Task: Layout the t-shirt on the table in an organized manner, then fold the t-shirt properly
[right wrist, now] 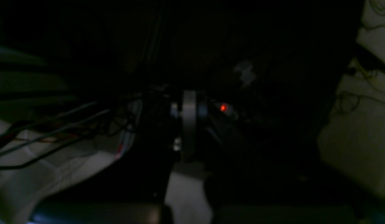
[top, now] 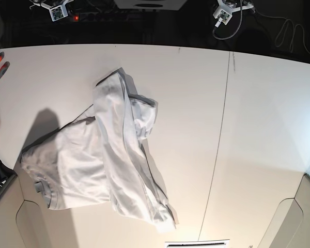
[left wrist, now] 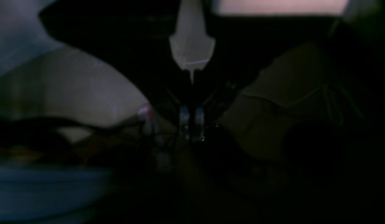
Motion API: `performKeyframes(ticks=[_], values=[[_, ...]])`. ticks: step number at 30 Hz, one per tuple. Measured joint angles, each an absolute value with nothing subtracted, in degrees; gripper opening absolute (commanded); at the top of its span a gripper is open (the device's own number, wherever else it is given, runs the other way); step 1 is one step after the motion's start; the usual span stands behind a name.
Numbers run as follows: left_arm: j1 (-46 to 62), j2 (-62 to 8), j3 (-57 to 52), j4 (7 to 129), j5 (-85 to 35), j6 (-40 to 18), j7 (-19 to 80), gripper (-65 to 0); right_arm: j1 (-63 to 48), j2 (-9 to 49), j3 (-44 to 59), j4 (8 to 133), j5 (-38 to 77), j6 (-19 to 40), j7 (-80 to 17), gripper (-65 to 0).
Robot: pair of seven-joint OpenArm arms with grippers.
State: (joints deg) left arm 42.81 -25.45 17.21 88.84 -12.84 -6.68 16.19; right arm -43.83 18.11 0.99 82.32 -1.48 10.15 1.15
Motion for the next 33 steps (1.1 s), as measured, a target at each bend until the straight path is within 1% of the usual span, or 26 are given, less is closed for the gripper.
performKeyframes(ticks=[4, 6, 10, 14, 20, 21, 22, 23, 24, 25, 26, 27, 30, 33], values=[[47.6, -28.2, 14.1, 105.3, -12.9, -6.9, 24.7, -65.0, -48.2, 19.1, 1.0, 93.5, -1.4, 10.2, 1.2, -65.0], [48.8, -28.4, 12.0, 112.7, -12.8, -8.8, 28.1, -65.0, -49.2, 19.0, 1.0, 98.2, -1.3, 10.6, 1.3, -65.0], [48.6, -28.4, 8.2, 123.3, -12.4, -13.2, 28.3, -65.0, -49.4, 18.9, 1.0, 104.2, -1.3, 10.7, 1.2, -65.0], [45.8, -28.3, 7.7, 126.1, -12.5, -17.7, 28.2, -65.0, -46.6, 18.9, 1.0, 106.4, -1.3, 10.3, 1.0, -65.0], [37.4, -27.7, 7.6, 125.4, -12.2, -19.0, 28.4, -65.0, -37.6, 17.9, 1.5, 106.2, -1.0, 4.1, -4.1, -65.0], [36.2, -27.8, 7.7, 125.4, -12.2, -19.2, 28.4, -60.0, -36.0, 17.4, 1.7, 106.1, -1.1, 3.1, -4.5, -65.0], [35.0, -27.8, 7.6, 125.4, -12.1, -19.9, 28.1, -51.3, -34.4, 16.8, 2.3, 106.1, -1.0, 2.2, -5.3, -65.0], [33.8, -27.8, 7.7, 125.4, -12.1, -20.3, 28.1, -44.5, -32.8, 16.0, 2.8, 106.0, -1.0, 1.5, -6.2, -61.4], [32.7, -27.7, 7.7, 125.4, -12.2, -20.4, 27.1, -39.7, -31.2, 15.1, 3.3, 105.9, -1.0, 1.0, -7.0, -53.6], [31.7, -27.6, 7.7, 125.4, -12.1, -20.4, 25.6, -37.6, -29.6, 14.1, 3.8, 105.8, -1.0, 0.1, -7.9, -46.3], [30.8, -27.1, 7.6, 125.3, -12.1, -19.9, 24.5, -37.5, -27.8, 13.1, 4.1, 105.6, -0.8, -1.4, -8.5, -41.2], [30.0, -26.3, 7.6, 125.0, -12.1, -19.7, 23.3, -37.5, -26.2, 12.3, 4.5, 105.3, -0.9, -3.6, -9.1, -38.7], [28.1, -23.3, 8.1, 121.9, -12.5, -19.8, 21.4, -37.5, -22.9, 10.6, 6.0, 103.8, -0.7, -9.6, -9.0, -38.2], [24.8, -21.7, 12.2, 114.4, -12.0, -20.5, 22.2, -37.4, -20.7, 10.6, 9.4, 99.1, -0.7, -10.3, -10.7, -38.3]])
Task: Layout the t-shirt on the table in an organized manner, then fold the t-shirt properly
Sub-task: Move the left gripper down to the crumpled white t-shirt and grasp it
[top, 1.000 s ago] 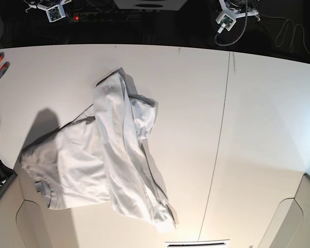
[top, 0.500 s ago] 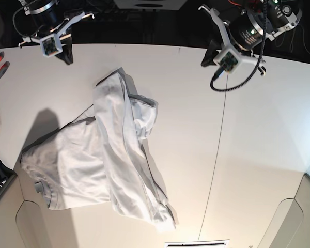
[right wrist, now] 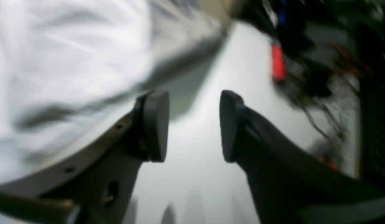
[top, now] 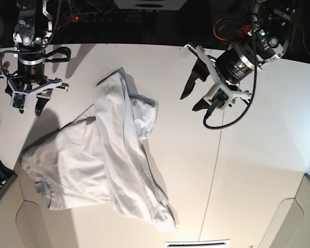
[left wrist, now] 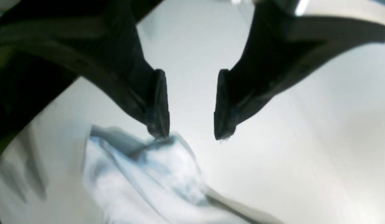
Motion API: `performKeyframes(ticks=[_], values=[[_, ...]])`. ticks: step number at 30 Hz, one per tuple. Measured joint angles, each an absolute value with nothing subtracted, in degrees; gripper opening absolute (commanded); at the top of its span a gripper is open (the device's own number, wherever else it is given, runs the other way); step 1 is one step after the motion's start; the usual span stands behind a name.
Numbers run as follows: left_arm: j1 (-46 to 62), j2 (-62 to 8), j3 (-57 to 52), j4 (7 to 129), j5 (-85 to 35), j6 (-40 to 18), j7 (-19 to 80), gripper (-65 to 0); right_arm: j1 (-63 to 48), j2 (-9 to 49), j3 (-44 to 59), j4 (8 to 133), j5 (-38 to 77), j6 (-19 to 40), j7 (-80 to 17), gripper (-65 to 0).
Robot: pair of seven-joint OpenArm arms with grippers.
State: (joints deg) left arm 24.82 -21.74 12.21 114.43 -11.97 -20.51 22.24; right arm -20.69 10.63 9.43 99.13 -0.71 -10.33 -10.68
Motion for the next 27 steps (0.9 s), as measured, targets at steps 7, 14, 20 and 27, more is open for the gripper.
performKeyframes(ticks=[7, 14, 20, 27], values=[[12.6, -18.1, 24.7, 98.1, -10.8, -20.1, 28.9, -31.3, -16.2, 12.6, 15.4, 85.3, -0.7, -6.4, -10.8, -38.3], [8.8, -13.3, 36.5, 94.8, -7.9, -20.2, 30.9, -30.8, -16.3, 13.6, 15.5, 81.1, -0.8, -3.7, -11.2, -38.3], [8.8, -9.8, 39.9, 94.7, -2.7, -18.1, 31.1, -30.8, -16.2, 13.6, 15.4, 81.1, -0.9, -2.8, -11.0, -38.3], [6.0, -6.3, 40.5, 90.5, 0.4, -17.2, 30.2, -30.8, -16.2, 13.5, 15.4, 81.1, -0.9, -2.6, -11.0, -38.3]])
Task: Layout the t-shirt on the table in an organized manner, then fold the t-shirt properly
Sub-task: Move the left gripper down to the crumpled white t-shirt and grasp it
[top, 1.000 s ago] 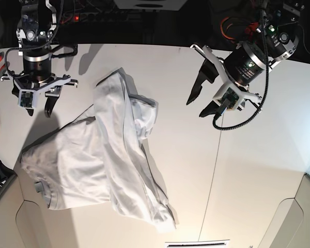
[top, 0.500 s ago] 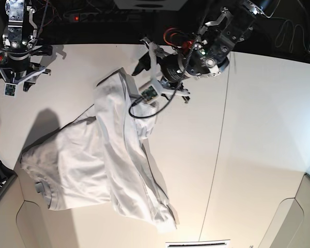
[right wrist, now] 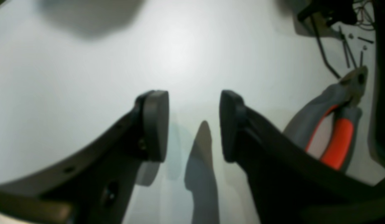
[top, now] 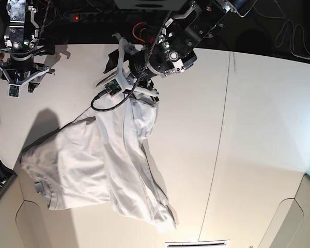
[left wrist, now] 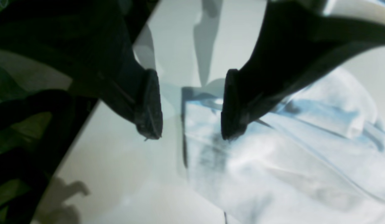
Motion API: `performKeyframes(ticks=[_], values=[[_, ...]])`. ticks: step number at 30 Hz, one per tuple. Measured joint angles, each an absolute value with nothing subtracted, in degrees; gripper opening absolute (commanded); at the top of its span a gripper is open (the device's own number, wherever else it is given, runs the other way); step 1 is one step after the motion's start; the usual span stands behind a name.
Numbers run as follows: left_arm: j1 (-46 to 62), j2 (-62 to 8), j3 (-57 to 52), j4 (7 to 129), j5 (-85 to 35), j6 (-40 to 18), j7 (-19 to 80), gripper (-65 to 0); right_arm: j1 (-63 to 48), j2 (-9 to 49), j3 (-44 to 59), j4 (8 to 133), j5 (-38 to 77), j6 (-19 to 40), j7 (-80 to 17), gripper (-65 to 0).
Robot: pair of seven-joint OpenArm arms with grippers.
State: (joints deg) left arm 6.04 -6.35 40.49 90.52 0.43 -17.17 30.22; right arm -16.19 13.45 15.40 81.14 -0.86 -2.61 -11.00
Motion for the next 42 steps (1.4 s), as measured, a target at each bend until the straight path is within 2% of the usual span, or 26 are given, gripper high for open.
performKeyframes(ticks=[8, 9, 10, 12, 15, 17, 21, 25, 29, 32, 35, 38, 42], values=[[-0.7, -1.6, 40.6, 75.8, 4.4, -16.5, 26.8, -32.3, -16.2, 13.3, 15.4, 81.1, -0.9, -2.5, -11.0, -38.3], [-1.3, -1.3, 40.6, 74.7, 4.5, -15.0, 26.5, -37.2, -16.2, 13.3, 15.4, 81.1, -0.9, -2.5, -11.0, -38.3], [-1.8, -1.0, 40.7, 74.0, 4.9, -14.3, 26.5, -44.9, -16.2, 13.3, 15.4, 81.1, -0.9, -2.5, -11.0, -38.3], [-2.4, -1.0, 40.6, 73.5, 5.8, -14.1, 26.5, -65.0, -16.1, 13.3, 15.4, 81.1, -0.9, -2.5, -11.0, -38.3], [-2.5, -1.1, 40.6, 74.1, 5.6, -14.1, 28.8, -65.0, -16.0, 13.5, 15.4, 81.1, -0.9, -2.5, -10.7, -38.5], [-2.2, -1.2, 40.6, 77.6, 5.0, -14.0, 35.2, -65.0, -15.9, 13.4, 15.4, 81.1, -0.9, -2.5, -10.5, -38.5], [-1.3, -2.8, 40.6, 94.5, -0.3, -15.5, 47.6, -65.0, -15.8, 13.4, 15.4, 81.2, -0.9, -2.5, -9.0, -38.5], [-2.7, -5.0, 39.3, 111.2, -4.0, -15.5, 44.1, -65.0, -15.9, 13.3, 15.4, 81.3, -0.9, -2.5, -8.8, -38.5], [-5.7, -8.3, 34.1, 117.2, -4.0, -15.5, 42.4, -65.0, -15.7, 13.6, 15.5, 81.3, -0.9, -2.5, -8.9, -38.5], [-15.2, -9.7, 30.3, 115.2, -4.0, -14.7, 40.4, -65.0, -15.5, 13.4, 15.5, 81.3, -0.9, -2.2, -8.9, -38.5], [-26.4, -10.5, 26.8, 107.4, -4.4, -13.7, 39.2, -65.0, -14.4, 13.2, 15.3, 81.2, -0.7, -0.8, -9.2, -38.5], [-37.8, -10.7, 24.7, 95.5, -4.3, -12.8, 38.5, -65.0, -13.3, 13.5, 15.5, 81.3, -0.9, -0.3, -8.7, -38.5], [-51.3, -10.4, 24.2, 71.9, -5.0, -12.3, 31.0, -65.0, -11.9, 11.7, 15.5, 81.3, -0.8, 0.8, -9.0, -38.5]])
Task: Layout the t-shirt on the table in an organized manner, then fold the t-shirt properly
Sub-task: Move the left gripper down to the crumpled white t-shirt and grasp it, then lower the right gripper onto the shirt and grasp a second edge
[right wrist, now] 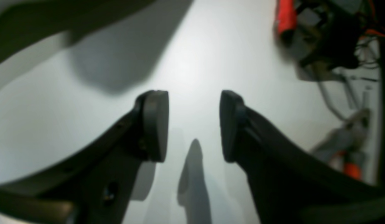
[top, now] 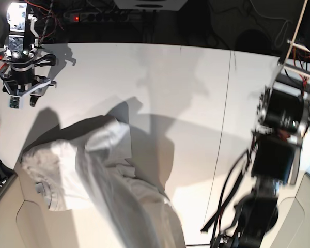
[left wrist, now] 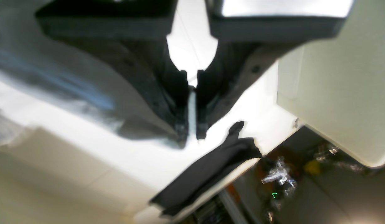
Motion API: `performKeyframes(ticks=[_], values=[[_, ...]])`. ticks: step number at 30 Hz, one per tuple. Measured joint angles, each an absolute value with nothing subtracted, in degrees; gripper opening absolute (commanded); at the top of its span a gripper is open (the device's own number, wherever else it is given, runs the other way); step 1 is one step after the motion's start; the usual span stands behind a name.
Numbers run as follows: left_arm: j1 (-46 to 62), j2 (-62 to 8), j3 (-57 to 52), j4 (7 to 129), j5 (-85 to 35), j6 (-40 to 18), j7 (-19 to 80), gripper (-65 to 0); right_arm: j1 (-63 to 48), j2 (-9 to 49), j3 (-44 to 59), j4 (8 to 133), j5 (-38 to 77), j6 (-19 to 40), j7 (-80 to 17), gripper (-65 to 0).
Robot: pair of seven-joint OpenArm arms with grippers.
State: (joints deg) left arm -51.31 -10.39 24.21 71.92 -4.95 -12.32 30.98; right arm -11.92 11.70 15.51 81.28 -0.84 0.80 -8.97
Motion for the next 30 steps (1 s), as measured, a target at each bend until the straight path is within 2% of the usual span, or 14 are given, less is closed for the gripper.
performKeyframes(ticks=[2, 3, 5, 6, 8, 9, 10, 12, 17, 19, 24, 26, 28, 30], values=[[-56.0, -10.0, 24.3, 57.7, -5.1, -12.8, 25.3, -65.0, -11.0, 10.1, 15.5, 81.3, -0.8, 1.1, -9.0, -38.5], [-58.0, -9.8, 24.3, 50.1, -4.8, -13.9, 23.1, -61.1, -10.5, 9.3, 15.5, 81.3, -0.8, 1.5, -9.0, -38.5], [-60.9, -9.9, 24.3, 35.8, -4.2, -17.1, 19.5, -39.0, -9.9, 8.2, 15.4, 81.3, -0.8, 3.3, -8.7, -38.5], [-61.7, -10.0, 24.2, 29.8, -4.5, -17.3, 17.8, -33.3, -9.8, 7.7, 15.4, 81.3, -0.8, 4.1, -8.8, -38.5], [-62.0, -10.5, 24.1, 22.0, -4.7, -16.0, 17.3, -32.3, -9.8, 7.4, 15.4, 81.3, 1.4, 5.2, -8.9, -38.5], [-61.7, -10.8, 24.1, 20.5, -5.1, -13.3, 18.2, -32.4, -9.8, 7.2, 15.3, 81.3, 2.0, 5.4, -8.9, -38.5], [-61.1, -11.6, 24.1, 20.3, -6.2, -11.2, 19.3, -32.4, -9.6, 7.2, 15.3, 81.3, 2.7, 5.6, -8.9, -38.5], [-60.0, -13.3, 24.1, 21.7, -9.8, -12.5, 20.8, -32.4, -8.8, 7.3, 15.3, 81.3, 3.7, 6.2, -9.1, -38.5], [-53.1, -19.4, 24.1, 34.3, -19.8, -23.0, 30.1, -32.4, -7.4, 7.3, 15.3, 81.3, 3.8, 6.2, -8.6, -38.5], [-48.3, -22.2, 24.1, 41.2, -21.5, -24.9, 32.8, -32.4, -7.7, 7.3, 15.3, 81.3, 3.3, 6.2, -8.6, -38.5], [-36.4, -25.2, 24.2, 56.0, -20.9, -24.4, 33.0, -32.4, -7.6, 8.6, 15.4, 81.2, -5.1, 0.3, -4.3, -38.5], [-32.9, -24.6, 24.3, 59.2, -21.2, -21.6, 32.5, -32.4, -6.8, 9.8, 15.4, 81.1, -10.0, -1.1, -4.5, -38.5], [-30.2, -23.7, 24.3, 61.3, -20.8, -20.7, 31.9, -32.4, -6.0, 11.5, 15.4, 81.1, -17.4, -0.6, -4.5, -38.5], [-28.2, -22.7, 24.3, 62.0, -19.8, -20.4, 31.6, -32.4, -5.2, 13.3, 15.4, 81.1, -27.3, 4.0, -4.3, -38.5]])
